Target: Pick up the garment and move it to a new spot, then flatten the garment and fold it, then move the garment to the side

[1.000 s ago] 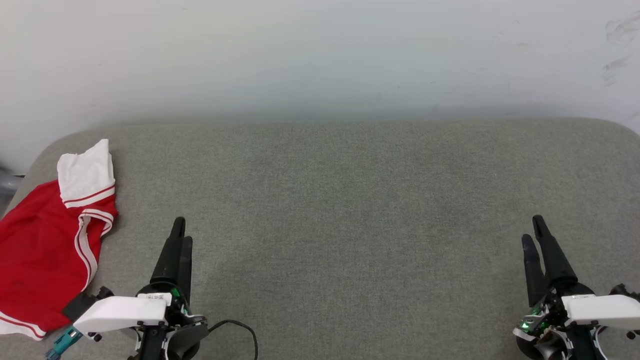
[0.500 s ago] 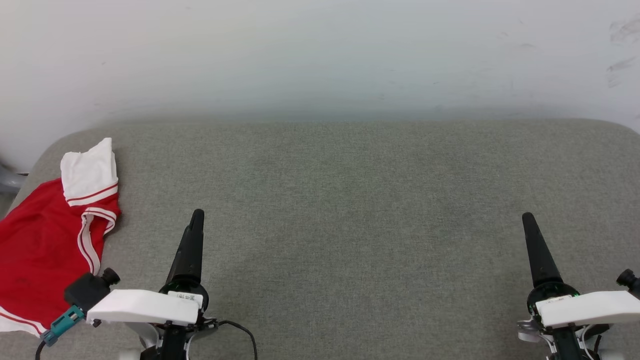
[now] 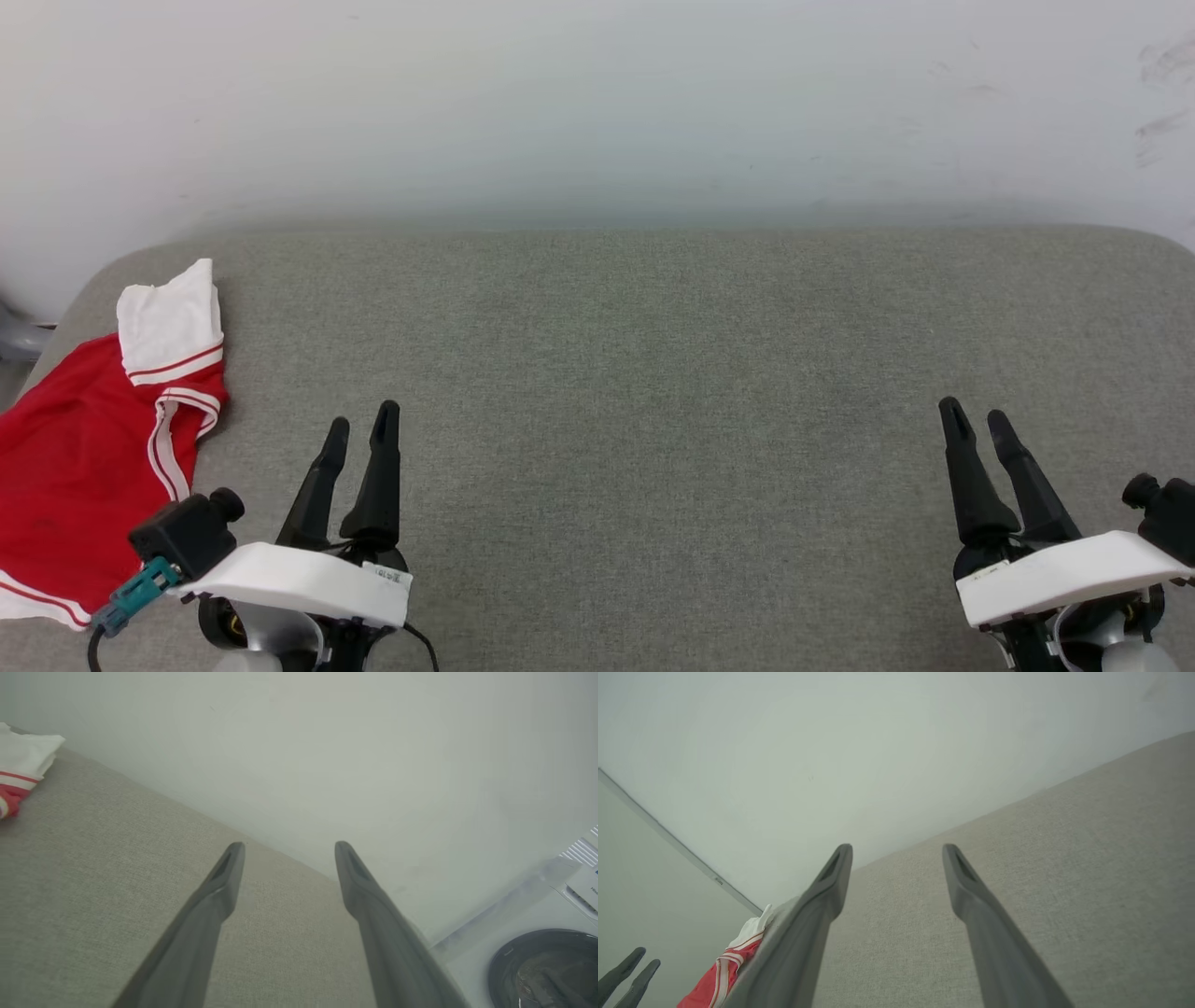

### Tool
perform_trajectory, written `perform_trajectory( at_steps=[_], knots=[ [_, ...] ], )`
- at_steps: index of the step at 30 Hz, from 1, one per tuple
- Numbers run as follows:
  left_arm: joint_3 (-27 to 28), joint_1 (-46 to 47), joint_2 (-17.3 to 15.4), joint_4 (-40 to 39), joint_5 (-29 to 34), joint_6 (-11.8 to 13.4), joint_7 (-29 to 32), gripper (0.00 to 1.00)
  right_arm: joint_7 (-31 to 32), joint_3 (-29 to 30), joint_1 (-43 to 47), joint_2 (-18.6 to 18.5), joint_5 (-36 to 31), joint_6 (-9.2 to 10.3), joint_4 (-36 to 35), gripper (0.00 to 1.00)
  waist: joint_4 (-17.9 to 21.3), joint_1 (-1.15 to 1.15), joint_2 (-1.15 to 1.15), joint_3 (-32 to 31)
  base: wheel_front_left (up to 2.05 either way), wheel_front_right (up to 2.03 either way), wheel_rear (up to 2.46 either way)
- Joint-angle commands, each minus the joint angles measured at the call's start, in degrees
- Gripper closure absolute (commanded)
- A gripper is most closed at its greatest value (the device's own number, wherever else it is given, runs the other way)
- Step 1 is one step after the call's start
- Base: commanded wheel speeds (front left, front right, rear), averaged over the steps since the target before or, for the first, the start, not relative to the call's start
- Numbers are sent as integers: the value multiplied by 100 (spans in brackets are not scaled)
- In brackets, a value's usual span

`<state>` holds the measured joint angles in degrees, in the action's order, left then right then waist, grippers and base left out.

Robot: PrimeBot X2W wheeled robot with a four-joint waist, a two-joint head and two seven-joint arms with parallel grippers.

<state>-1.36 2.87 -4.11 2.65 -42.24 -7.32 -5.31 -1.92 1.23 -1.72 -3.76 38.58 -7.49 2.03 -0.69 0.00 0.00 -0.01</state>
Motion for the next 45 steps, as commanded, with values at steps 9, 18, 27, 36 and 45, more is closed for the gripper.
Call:
perform_trajectory(
  at_steps=[9,18,27,36,45],
  knots=[
    [-118,2,-221,-1,1083,251,-216,0,33,68,25,-70,-1263,-1,-287,0,-2,0,0,7,0,0,0],
    [-293,16,-381,30,1694,403,-360,0,26,100,83,-31,-2001,-1,-418,0,-16,0,0,-4,0,0,0],
    [-415,11,-477,73,2129,484,-483,0,49,142,133,7,-2563,-1,-522,0,-29,0,0,-8,0,0,0],
    [-454,0,-465,204,2412,423,-608,0,6,214,201,55,-3005,0,-625,0,-22,0,0,-5,0,0,0],
    [-414,14,-399,302,2648,289,-717,0,-60,266,255,85,-3358,0,-716,0,-22,0,0,6,0,0,0]
  ],
)
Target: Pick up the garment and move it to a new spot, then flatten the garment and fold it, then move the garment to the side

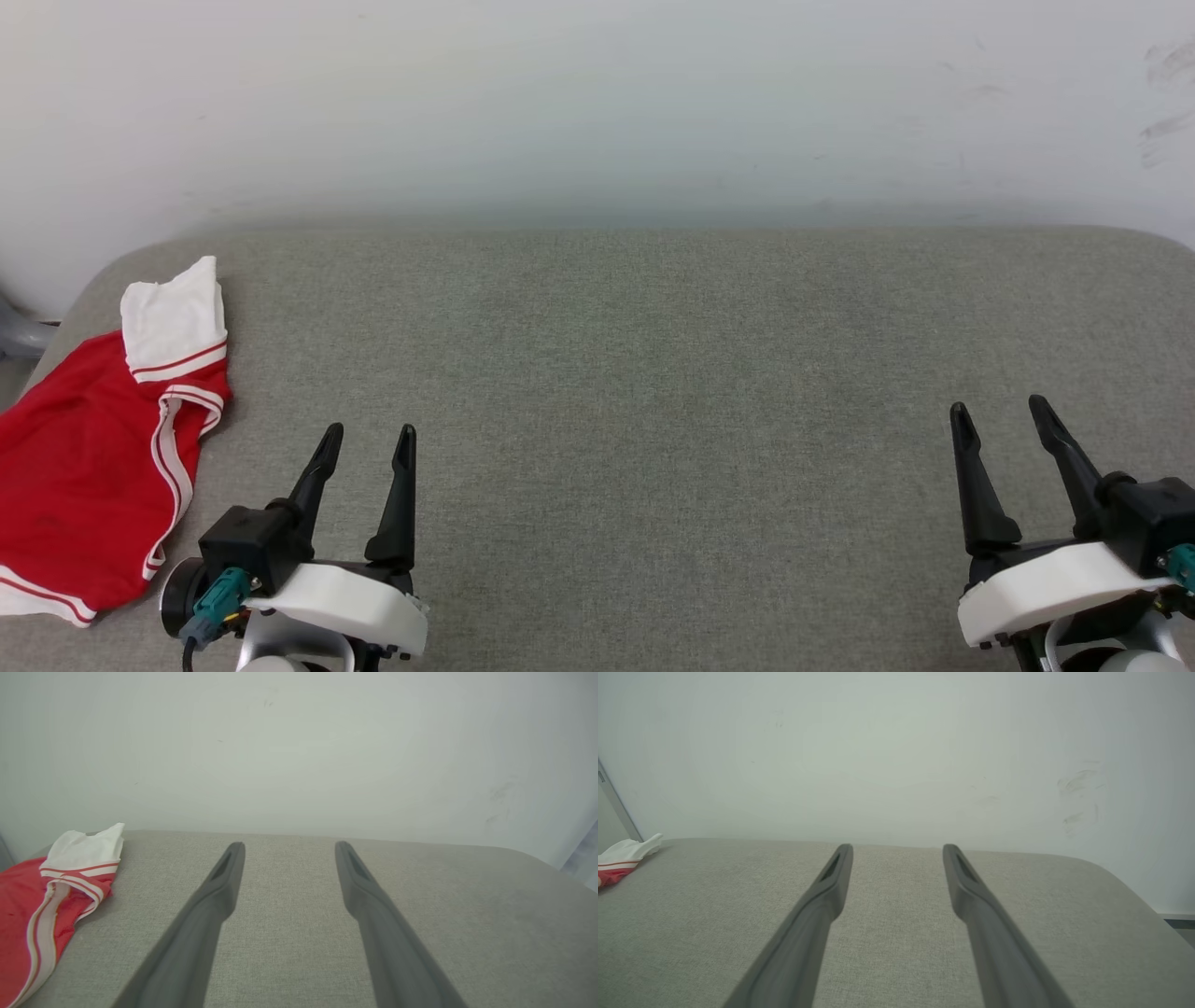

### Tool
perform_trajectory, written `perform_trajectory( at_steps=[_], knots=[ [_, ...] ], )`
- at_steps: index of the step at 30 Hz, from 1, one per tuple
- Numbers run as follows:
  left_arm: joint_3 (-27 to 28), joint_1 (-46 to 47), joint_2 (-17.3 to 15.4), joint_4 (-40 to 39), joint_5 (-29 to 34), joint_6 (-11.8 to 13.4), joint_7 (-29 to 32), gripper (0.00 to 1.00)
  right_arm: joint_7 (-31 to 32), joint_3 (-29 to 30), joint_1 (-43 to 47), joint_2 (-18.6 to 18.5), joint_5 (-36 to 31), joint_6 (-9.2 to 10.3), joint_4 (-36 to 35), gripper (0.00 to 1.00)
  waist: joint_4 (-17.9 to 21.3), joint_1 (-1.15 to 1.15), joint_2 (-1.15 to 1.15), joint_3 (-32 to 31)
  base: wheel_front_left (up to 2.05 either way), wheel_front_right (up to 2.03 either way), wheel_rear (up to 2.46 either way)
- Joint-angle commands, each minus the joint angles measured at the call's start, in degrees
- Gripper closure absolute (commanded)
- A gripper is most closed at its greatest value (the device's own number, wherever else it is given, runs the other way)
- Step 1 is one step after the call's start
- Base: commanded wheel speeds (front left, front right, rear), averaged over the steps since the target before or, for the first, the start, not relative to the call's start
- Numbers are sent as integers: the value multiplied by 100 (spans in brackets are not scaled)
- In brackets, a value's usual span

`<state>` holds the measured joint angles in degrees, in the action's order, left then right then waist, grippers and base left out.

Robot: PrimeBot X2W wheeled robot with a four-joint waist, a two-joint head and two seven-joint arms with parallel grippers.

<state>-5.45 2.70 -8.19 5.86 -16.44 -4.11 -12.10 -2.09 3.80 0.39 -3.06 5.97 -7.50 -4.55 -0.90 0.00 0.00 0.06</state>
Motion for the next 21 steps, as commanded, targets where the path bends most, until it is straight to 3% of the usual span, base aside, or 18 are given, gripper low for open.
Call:
perform_trajectory(
  at_steps=[1,12,21],
  knots=[
    [5,36,17,-13,96,-45,-43,0,-52,17,46,16,-127,1,-68,0,-3,0,0,-1,0,0,0],
    [166,82,100,182,315,-166,-173,0,-159,83,52,22,-397,2,-154,0,-169,0,0,-4,0,0,0],
    [405,156,140,394,594,-180,-282,0,-211,-34,85,24,-694,2,-185,0,-770,0,0,-14,0,0,0]
  ],
)
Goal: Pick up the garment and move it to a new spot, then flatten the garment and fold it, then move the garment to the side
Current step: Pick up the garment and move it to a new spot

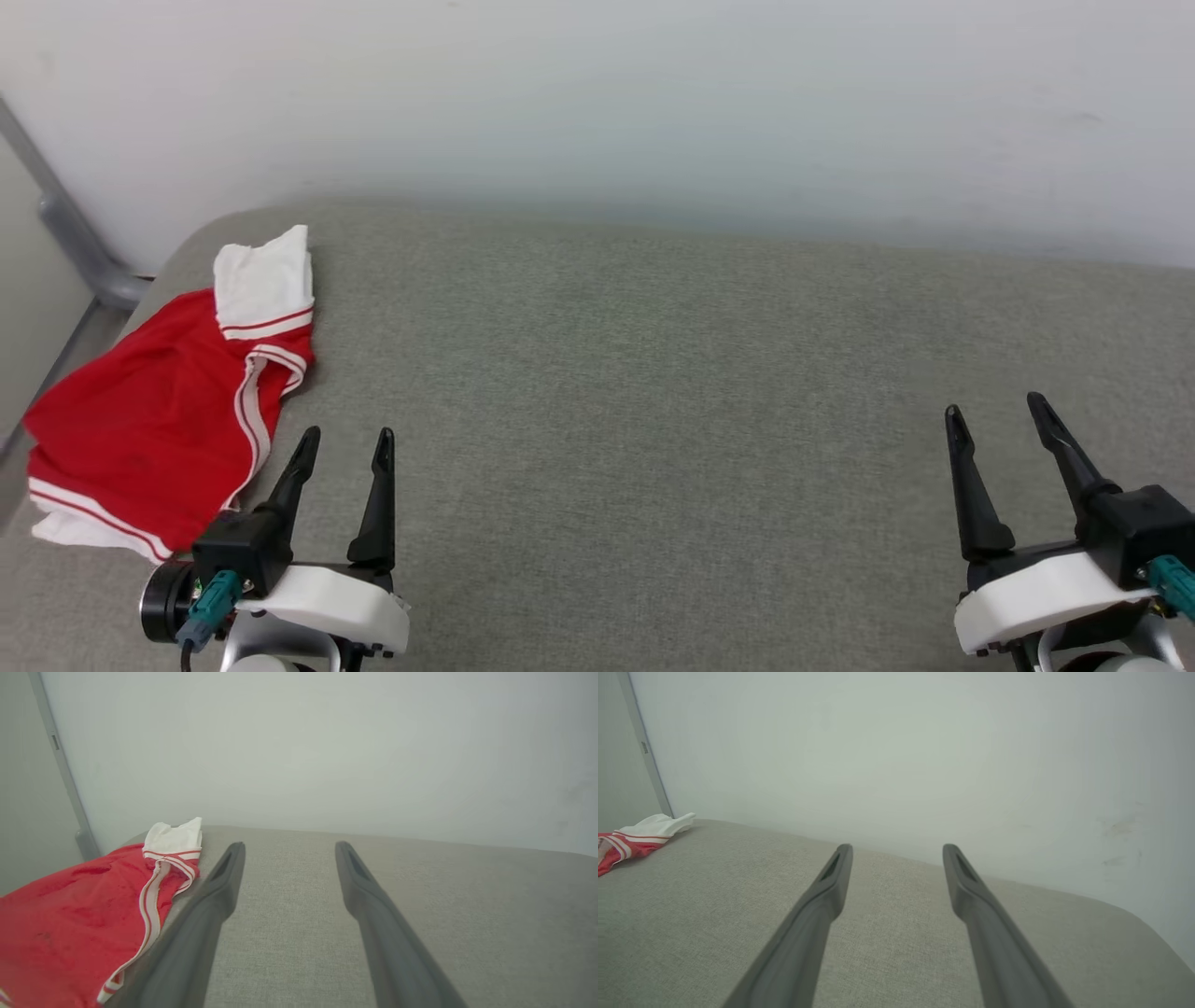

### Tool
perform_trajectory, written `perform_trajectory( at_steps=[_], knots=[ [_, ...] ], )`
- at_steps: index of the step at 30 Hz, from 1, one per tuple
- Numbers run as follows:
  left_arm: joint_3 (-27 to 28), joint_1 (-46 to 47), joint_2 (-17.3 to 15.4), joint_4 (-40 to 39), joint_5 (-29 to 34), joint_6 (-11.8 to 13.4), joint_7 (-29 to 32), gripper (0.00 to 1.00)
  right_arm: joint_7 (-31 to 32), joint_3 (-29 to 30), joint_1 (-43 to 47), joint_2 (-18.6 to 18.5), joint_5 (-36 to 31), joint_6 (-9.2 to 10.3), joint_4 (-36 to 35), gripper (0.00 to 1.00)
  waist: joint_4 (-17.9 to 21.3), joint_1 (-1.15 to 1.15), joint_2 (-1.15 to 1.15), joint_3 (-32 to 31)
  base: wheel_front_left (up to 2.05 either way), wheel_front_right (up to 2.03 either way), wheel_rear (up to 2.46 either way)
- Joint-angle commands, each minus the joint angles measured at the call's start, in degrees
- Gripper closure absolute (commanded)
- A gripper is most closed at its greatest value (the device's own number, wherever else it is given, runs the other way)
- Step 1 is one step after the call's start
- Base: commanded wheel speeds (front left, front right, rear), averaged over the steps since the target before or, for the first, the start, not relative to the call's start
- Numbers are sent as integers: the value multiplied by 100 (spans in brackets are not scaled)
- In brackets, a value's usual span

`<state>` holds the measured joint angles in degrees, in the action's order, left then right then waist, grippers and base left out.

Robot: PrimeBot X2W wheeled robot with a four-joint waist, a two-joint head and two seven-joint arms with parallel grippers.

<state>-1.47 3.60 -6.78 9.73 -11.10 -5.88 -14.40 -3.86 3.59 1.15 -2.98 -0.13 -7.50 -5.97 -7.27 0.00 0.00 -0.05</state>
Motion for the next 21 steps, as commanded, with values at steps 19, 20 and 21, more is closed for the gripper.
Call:
perform_trajectory(
  at_steps=[19,20,21],
  knots=[
    [379,89,6,95,207,3,-82,0,-121,-285,-111,13,-52,3,149,0,-1534,0,0,-10,0,0,0],
    [391,94,14,88,204,0,-82,0,-134,-294,-124,14,-44,3,158,0,-1588,0,0,-6,0,0,0],
    [400,94,23,87,191,-10,-82,0,-146,-295,-138,14,-7,3,172,0,-1637,0,0,-3,0,0,0]
  ],
)
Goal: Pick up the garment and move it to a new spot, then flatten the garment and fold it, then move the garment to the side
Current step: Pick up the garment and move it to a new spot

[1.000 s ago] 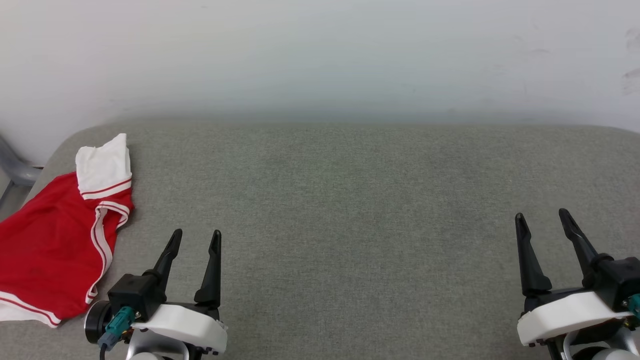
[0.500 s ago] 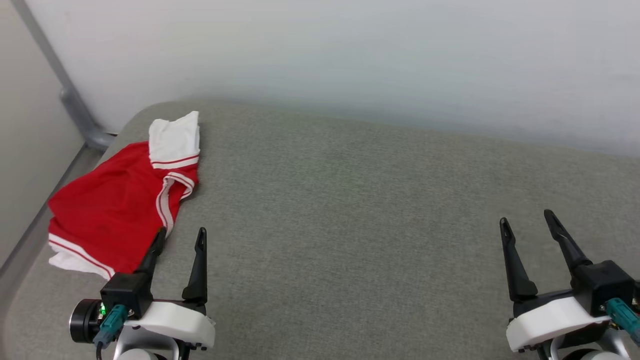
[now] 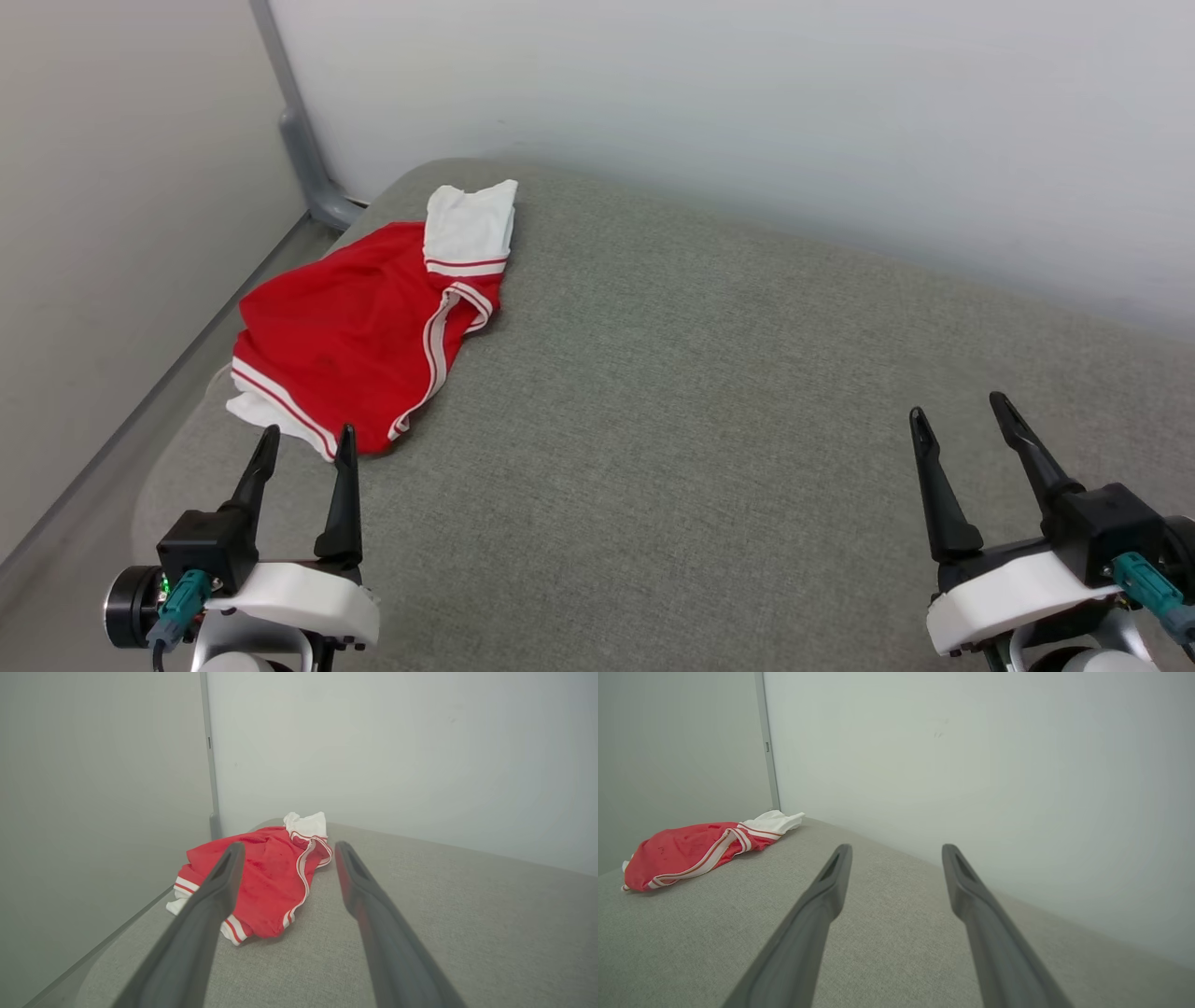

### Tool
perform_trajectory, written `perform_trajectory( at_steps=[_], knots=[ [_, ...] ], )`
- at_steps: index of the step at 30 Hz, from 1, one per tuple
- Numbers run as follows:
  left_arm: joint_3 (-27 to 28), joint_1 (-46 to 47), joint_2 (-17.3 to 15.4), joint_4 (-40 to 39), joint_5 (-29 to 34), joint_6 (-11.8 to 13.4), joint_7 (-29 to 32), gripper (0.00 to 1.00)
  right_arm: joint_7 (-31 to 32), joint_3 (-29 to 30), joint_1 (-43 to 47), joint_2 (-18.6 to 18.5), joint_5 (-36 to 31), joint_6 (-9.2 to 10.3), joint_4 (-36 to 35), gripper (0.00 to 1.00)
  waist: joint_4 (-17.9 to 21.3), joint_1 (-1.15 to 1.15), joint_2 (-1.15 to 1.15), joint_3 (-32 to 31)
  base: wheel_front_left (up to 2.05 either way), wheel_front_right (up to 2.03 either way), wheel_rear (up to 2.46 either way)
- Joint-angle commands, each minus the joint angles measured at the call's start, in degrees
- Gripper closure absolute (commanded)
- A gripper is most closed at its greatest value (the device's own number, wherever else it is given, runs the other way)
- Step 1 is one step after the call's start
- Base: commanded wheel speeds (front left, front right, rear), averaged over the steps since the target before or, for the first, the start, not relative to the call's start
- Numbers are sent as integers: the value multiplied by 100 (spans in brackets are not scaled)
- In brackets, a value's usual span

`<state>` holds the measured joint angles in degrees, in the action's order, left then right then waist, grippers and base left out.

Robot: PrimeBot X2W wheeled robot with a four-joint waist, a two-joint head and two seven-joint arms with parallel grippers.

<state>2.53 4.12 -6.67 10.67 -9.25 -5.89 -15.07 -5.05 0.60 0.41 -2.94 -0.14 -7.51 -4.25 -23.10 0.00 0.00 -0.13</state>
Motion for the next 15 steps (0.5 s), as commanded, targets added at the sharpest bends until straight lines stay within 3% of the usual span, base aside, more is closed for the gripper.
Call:
perform_trajectory(
  at_steps=[1,15],
  knots=[
    [14,36,16,-11,2,-12,-15,0,-36,2,-78,9,-1,4,15,0,-95,0,0,10,0,0,0],
    [182,256,-34,44,-60,-61,-15,0,-34,2,-299,9,202,4,77,0,-252,0,0,282,0,0,0]
  ],
)
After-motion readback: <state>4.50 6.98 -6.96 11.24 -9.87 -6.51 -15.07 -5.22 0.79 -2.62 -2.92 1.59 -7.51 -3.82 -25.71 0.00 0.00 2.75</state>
